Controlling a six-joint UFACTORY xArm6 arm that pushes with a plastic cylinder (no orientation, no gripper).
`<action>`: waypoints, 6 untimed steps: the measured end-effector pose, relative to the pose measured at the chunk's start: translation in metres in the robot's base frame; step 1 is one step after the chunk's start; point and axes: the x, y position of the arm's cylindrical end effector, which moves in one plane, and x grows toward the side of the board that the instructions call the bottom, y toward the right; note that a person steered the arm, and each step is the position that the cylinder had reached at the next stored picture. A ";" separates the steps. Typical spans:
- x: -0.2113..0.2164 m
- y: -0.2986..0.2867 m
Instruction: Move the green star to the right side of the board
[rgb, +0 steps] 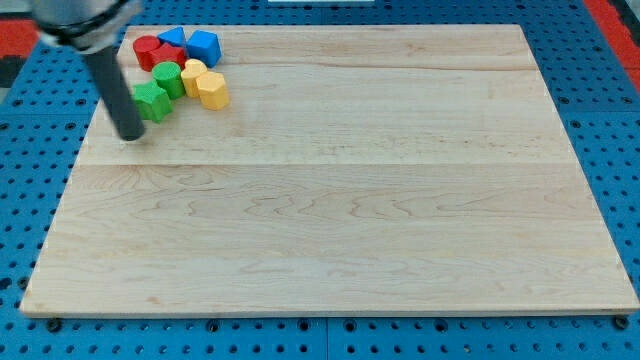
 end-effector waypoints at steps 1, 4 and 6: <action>-0.004 -0.007; -0.027 0.162; -0.005 0.161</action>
